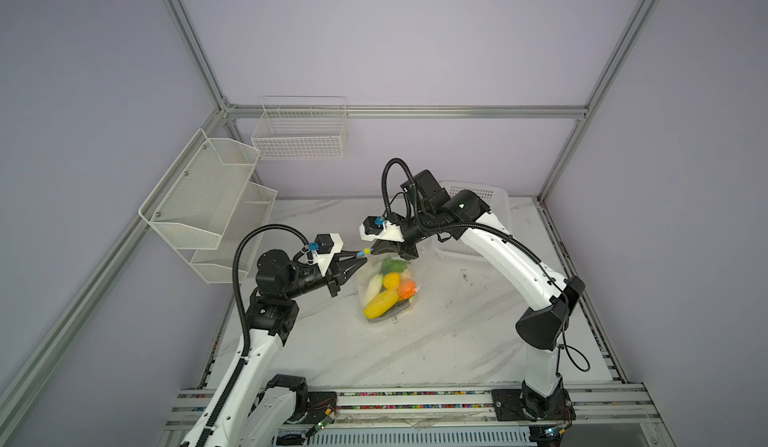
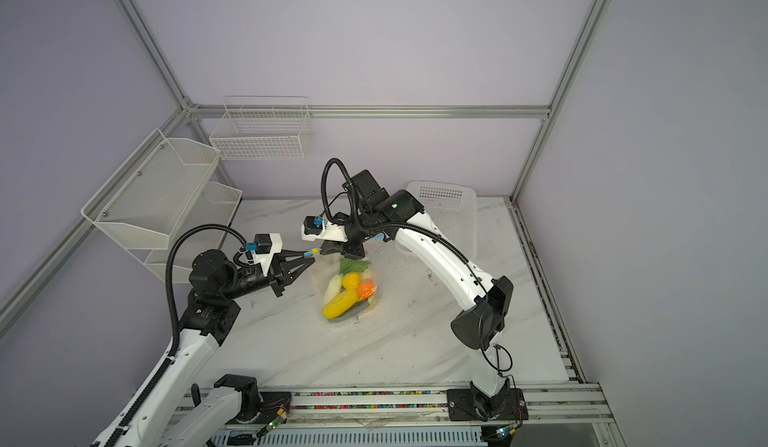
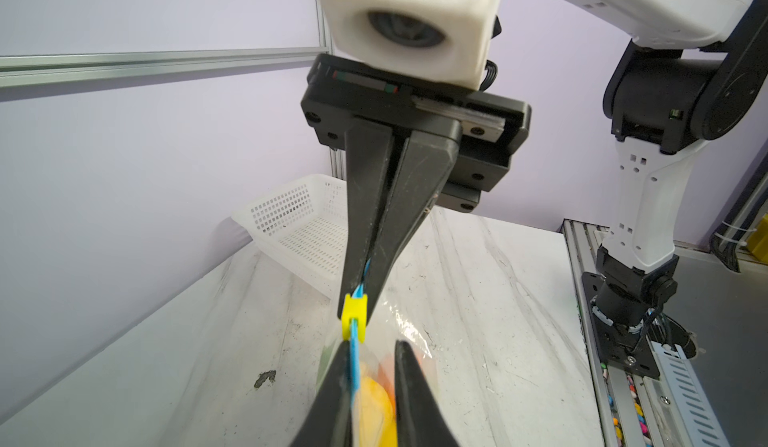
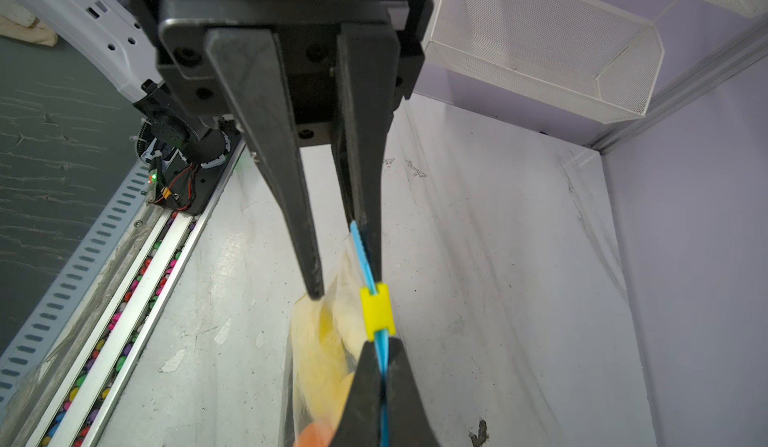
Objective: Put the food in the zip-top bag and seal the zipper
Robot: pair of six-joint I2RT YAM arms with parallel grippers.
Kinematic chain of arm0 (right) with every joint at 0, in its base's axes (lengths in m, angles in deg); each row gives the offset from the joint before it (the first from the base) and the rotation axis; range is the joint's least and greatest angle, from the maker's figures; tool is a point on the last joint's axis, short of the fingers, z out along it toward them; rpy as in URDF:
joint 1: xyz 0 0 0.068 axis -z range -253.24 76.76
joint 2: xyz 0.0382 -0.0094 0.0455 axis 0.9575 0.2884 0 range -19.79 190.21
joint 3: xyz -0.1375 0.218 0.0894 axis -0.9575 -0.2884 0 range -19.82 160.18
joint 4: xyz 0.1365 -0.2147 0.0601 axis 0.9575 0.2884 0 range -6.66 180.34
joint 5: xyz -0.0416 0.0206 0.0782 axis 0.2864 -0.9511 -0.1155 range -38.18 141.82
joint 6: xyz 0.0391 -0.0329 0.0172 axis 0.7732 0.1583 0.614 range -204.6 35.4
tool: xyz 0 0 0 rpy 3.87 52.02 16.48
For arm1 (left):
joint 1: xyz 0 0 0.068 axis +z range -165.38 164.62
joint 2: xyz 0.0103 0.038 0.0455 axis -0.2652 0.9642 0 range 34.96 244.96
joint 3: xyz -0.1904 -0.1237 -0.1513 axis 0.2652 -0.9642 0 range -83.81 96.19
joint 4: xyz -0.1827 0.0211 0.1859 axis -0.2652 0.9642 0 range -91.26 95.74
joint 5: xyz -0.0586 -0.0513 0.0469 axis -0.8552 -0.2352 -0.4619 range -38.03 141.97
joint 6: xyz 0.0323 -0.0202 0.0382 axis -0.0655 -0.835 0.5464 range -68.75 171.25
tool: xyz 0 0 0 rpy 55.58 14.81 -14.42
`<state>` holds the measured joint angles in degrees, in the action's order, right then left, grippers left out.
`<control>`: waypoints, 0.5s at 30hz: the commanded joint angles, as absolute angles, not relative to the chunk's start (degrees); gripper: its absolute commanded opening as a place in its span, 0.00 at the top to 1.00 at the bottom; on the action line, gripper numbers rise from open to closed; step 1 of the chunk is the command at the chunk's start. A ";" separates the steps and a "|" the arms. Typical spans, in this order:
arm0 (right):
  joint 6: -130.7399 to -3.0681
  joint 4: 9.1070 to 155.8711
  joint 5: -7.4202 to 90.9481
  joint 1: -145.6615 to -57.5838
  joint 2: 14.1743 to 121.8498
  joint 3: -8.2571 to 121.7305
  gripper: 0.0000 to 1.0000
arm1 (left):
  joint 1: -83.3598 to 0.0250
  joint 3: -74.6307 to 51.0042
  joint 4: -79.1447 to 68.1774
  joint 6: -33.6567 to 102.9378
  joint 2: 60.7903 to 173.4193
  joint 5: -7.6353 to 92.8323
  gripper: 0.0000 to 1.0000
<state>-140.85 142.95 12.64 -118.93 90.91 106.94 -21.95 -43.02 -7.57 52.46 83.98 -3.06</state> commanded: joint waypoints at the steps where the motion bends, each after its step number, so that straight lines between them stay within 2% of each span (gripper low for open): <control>1: -142.02 144.70 12.62 -119.14 90.12 107.53 0.97 | -22.27 -37.14 -5.99 55.73 83.11 -2.55 0.82; 11: -141.74 144.76 12.89 -119.12 90.16 107.51 0.97 | -22.25 -36.66 -5.43 56.20 82.94 -1.61 0.83; 15: -141.65 144.73 12.88 -119.20 90.16 107.54 0.97 | -22.26 -36.51 -5.35 56.05 82.95 -1.39 0.91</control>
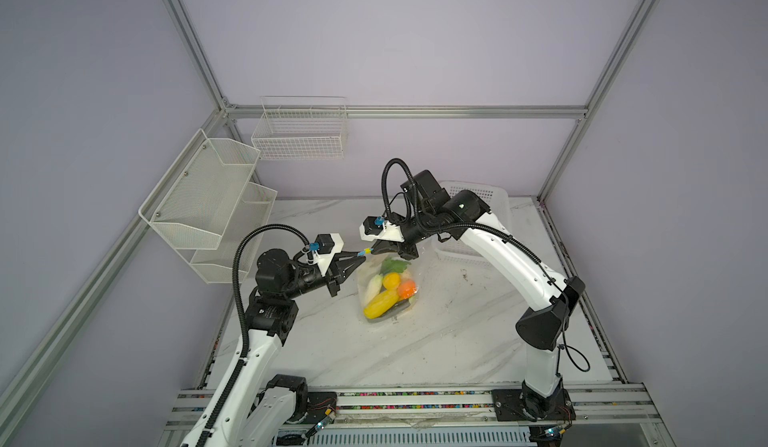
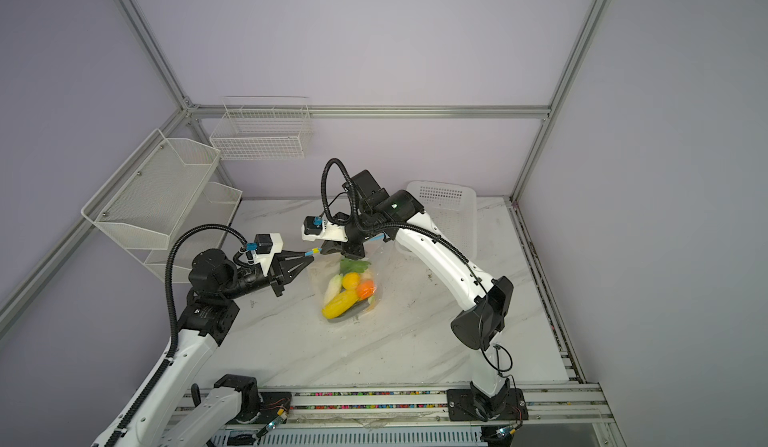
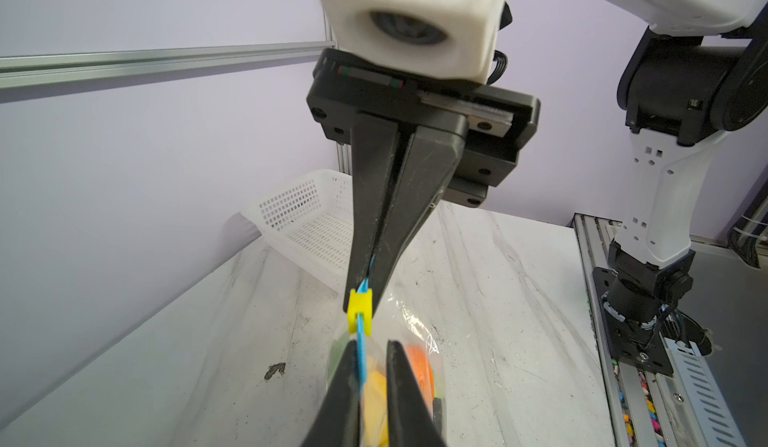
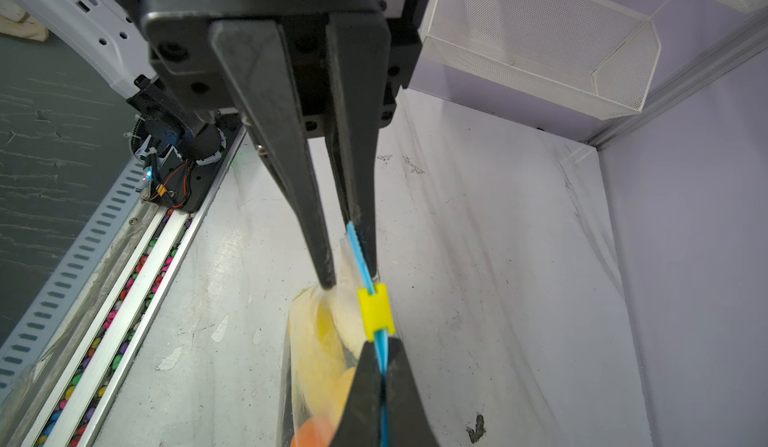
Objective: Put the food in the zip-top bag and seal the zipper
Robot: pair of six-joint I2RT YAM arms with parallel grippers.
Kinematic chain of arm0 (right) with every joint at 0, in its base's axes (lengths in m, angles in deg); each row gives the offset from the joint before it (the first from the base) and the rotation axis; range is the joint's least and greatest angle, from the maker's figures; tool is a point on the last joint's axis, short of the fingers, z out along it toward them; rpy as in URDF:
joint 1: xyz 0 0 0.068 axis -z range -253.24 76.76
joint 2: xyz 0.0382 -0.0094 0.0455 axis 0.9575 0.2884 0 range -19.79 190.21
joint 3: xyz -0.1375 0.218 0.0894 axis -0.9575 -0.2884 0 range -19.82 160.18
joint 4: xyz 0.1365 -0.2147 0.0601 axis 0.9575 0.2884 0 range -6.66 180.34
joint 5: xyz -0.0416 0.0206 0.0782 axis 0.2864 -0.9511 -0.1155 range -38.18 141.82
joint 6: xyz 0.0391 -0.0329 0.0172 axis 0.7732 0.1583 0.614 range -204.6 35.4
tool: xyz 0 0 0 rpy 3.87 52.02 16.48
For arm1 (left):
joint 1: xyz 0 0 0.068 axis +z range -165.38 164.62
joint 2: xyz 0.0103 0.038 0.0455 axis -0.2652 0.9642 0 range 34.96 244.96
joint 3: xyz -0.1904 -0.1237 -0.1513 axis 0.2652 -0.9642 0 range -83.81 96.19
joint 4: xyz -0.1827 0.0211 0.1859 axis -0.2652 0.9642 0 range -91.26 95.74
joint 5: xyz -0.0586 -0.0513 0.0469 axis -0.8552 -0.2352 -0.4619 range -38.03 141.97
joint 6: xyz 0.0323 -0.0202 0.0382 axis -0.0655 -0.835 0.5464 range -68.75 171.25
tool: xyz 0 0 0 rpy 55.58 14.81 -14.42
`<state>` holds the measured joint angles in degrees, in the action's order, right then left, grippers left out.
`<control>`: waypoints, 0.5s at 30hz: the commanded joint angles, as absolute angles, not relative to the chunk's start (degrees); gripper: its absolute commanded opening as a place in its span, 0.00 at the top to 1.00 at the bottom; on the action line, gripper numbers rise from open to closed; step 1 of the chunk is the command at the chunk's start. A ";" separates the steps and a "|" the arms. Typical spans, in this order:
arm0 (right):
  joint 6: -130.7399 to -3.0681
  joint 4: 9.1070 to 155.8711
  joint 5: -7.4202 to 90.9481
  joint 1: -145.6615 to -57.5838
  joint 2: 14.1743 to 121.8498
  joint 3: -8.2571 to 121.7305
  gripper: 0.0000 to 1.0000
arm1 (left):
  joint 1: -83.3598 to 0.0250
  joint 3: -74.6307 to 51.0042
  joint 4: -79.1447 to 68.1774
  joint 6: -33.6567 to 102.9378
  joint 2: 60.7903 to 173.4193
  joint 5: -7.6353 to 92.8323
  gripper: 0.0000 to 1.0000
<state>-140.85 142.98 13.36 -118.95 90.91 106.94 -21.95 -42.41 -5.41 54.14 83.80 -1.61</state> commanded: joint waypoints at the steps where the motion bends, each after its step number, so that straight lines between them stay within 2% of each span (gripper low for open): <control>1: -141.67 144.65 12.89 -119.12 90.09 107.54 0.97 | -22.31 -36.44 -5.44 55.84 83.01 -1.54 0.93; 5: -141.66 144.69 12.88 -119.21 90.08 107.49 0.96 | -22.32 -36.44 -5.47 55.40 82.98 -1.48 0.99; 12: -142.24 143.62 11.06 -119.16 88.96 106.24 0.71 | -22.29 -36.53 -5.67 55.45 82.78 -0.76 1.00; 15: -142.61 143.30 9.84 -119.20 88.91 106.26 0.66 | -22.31 -36.59 -5.83 55.44 82.90 -0.85 1.00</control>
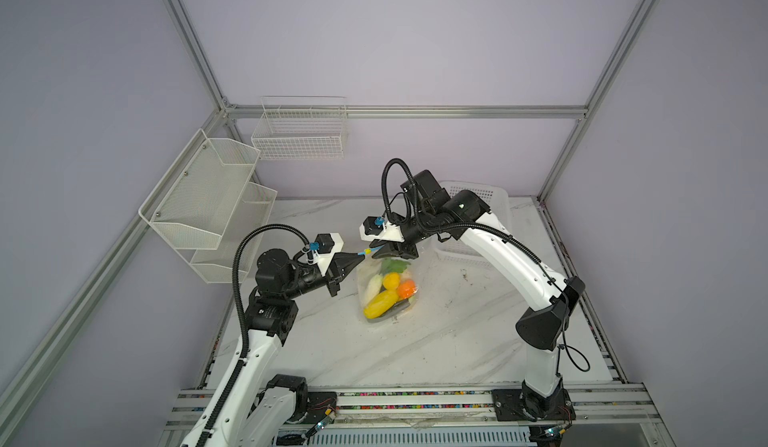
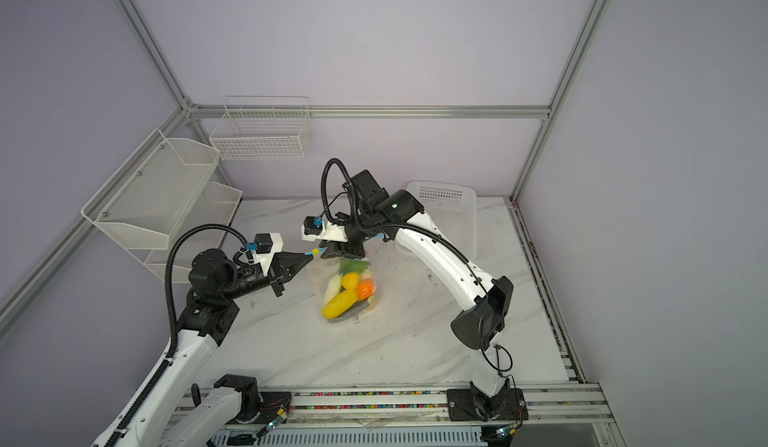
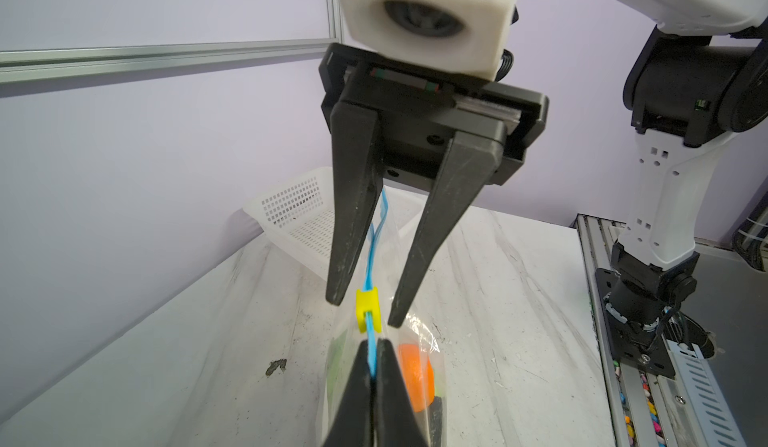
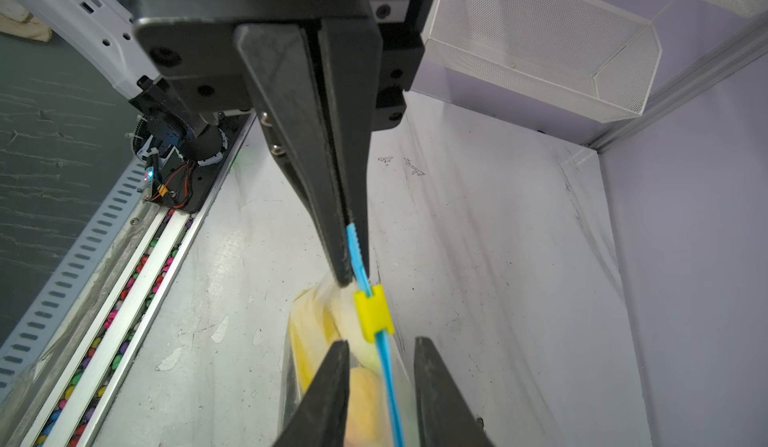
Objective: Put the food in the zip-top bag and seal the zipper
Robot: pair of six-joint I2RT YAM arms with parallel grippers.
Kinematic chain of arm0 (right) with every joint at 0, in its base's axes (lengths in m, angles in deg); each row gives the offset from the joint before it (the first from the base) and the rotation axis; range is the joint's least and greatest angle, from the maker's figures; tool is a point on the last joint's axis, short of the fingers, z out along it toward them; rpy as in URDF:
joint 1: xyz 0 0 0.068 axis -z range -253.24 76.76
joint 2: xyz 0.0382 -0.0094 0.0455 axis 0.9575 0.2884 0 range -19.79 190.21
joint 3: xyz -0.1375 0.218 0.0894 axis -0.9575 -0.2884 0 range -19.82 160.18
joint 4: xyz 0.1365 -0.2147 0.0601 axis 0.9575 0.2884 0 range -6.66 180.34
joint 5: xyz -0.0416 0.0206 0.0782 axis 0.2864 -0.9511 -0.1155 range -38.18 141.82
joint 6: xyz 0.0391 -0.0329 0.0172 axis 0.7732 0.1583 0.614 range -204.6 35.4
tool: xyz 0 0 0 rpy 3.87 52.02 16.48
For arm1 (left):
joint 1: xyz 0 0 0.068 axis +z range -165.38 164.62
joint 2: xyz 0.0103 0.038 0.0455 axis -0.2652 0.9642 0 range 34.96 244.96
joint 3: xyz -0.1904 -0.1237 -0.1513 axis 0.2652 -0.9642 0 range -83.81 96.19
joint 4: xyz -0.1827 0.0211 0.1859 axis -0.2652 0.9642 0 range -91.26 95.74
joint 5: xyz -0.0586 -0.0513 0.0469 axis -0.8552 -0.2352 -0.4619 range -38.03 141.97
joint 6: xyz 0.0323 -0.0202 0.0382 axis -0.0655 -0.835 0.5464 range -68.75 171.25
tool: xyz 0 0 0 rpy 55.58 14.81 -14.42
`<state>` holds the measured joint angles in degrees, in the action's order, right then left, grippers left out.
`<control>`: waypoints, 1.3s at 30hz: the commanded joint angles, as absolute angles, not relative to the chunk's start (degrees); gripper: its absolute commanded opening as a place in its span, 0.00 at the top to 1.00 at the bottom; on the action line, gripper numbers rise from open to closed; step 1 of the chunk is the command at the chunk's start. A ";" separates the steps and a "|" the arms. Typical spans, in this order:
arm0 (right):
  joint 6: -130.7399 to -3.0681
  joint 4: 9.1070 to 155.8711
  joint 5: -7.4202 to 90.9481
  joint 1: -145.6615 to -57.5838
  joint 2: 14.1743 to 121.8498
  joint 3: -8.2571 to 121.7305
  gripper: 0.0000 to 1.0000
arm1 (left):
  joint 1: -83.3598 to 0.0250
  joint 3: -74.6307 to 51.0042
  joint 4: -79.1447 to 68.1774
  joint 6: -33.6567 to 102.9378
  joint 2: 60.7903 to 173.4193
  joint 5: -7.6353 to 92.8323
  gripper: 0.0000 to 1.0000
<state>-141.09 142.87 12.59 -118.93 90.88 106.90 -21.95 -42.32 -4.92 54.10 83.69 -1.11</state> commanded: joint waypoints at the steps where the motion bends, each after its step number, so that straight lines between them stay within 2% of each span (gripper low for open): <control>1: -142.71 143.20 9.55 -119.21 88.93 106.37 0.64 | -22.32 -36.62 -5.84 55.38 82.93 -0.87 1.00; 5: -142.81 142.58 8.49 -119.22 89.36 106.48 0.58 | -22.32 -36.60 -5.97 55.62 82.93 -0.94 1.00; 12: -142.87 142.44 7.70 -119.64 89.81 107.26 0.58 | -22.32 -36.59 -5.95 55.82 82.83 -1.13 1.00; 39: -142.96 144.51 8.57 -120.81 92.60 111.05 0.79 | -22.36 -36.79 -5.98 55.92 82.58 -0.85 1.00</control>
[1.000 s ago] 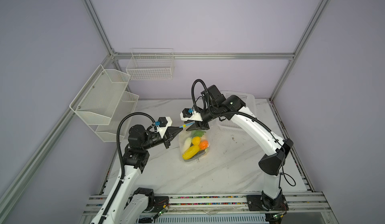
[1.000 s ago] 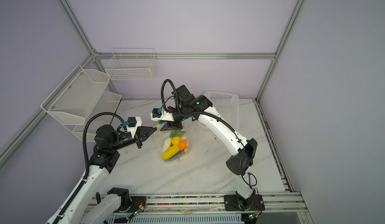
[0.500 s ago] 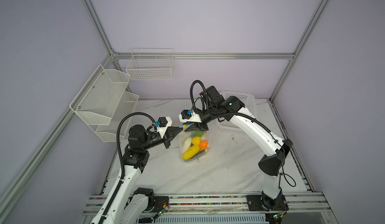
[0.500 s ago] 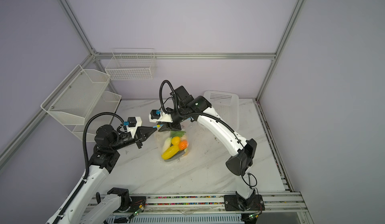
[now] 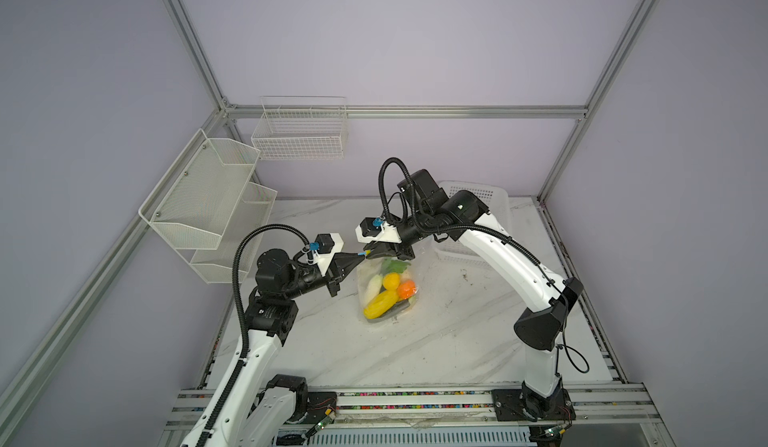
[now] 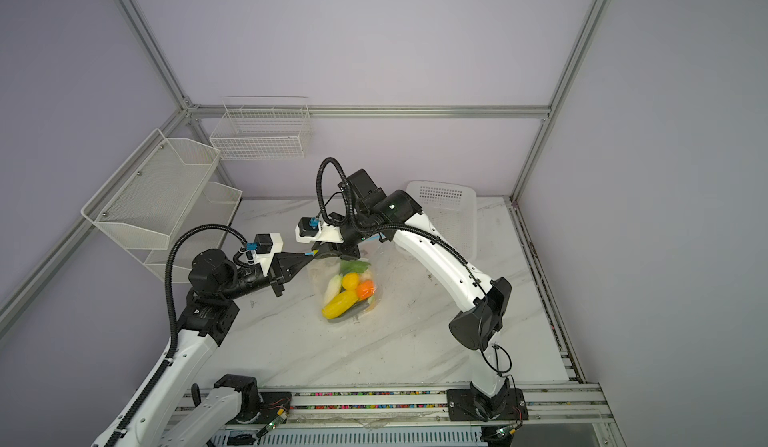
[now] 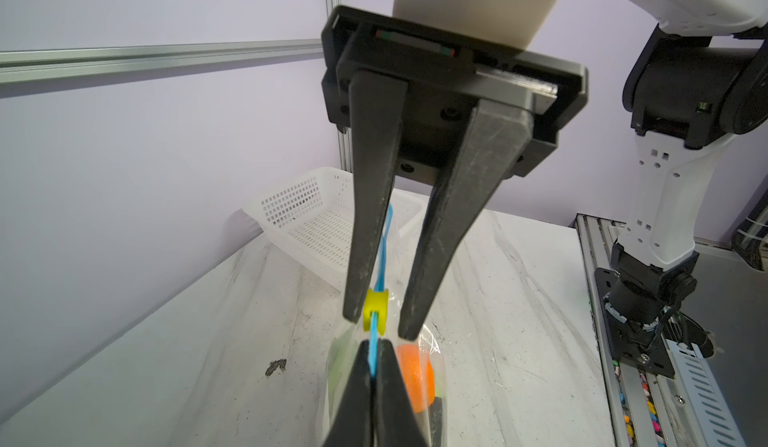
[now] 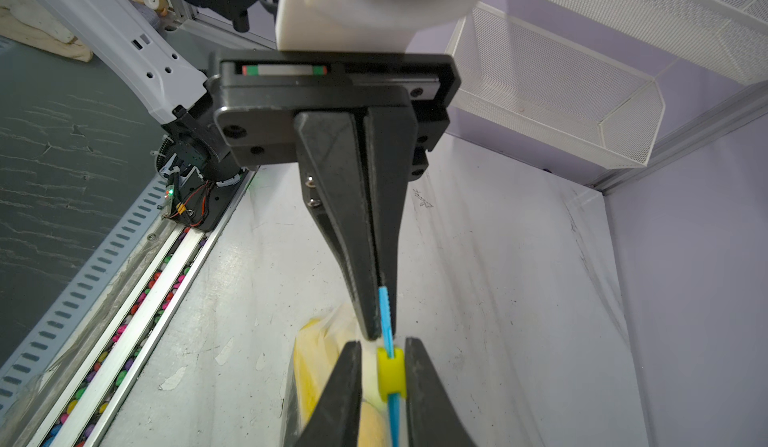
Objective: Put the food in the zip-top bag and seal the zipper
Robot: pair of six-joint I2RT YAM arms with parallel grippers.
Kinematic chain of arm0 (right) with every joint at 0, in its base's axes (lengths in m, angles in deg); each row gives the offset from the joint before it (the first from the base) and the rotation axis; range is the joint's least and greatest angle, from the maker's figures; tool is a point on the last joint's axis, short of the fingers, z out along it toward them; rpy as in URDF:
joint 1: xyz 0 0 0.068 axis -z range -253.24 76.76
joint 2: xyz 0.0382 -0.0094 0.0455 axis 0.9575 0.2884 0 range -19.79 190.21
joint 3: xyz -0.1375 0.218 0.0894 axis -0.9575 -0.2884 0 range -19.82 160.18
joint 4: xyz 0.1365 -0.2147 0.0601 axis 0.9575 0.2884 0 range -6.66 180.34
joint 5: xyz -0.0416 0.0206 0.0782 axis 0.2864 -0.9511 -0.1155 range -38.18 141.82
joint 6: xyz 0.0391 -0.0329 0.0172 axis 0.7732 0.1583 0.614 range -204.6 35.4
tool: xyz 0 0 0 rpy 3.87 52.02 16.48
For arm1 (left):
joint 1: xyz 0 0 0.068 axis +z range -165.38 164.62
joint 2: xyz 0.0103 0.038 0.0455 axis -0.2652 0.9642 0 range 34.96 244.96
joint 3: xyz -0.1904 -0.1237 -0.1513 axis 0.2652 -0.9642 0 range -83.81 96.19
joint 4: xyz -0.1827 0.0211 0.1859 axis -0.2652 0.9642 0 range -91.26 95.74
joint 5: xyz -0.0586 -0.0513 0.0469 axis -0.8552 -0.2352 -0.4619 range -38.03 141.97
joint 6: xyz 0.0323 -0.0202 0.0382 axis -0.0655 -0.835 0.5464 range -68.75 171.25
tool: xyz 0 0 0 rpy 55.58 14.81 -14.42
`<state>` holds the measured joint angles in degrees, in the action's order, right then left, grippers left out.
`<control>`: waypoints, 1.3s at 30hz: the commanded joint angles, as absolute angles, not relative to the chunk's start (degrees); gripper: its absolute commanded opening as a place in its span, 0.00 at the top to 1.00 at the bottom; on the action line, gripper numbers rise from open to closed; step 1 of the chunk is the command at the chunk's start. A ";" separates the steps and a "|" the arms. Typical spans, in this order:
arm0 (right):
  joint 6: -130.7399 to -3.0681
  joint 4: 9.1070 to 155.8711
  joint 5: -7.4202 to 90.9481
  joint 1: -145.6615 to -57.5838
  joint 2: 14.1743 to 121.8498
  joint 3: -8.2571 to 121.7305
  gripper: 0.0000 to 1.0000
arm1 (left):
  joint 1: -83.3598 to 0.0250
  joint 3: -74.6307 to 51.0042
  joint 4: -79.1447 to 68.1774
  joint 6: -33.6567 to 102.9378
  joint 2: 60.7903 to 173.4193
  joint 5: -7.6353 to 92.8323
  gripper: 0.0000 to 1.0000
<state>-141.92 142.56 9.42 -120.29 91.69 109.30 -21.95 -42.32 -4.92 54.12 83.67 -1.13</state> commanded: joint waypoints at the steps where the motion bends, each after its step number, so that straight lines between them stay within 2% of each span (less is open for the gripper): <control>1: -143.00 144.66 8.65 -120.88 92.74 111.17 0.81 | -22.40 -36.79 -6.06 55.91 82.52 -0.78 1.00; 13: -142.48 145.22 10.56 -120.90 92.89 111.97 0.85 | -22.37 -37.46 -5.95 56.51 81.29 1.63 1.00; 39: -142.18 145.26 16.65 -120.24 92.29 112.52 0.87 | -22.32 -39.49 -3.03 59.38 76.98 12.41 1.00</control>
<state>-141.86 142.50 15.02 -120.88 92.44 111.23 -22.58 -42.32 -0.47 57.01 78.45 9.77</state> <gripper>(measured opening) 0.128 0.047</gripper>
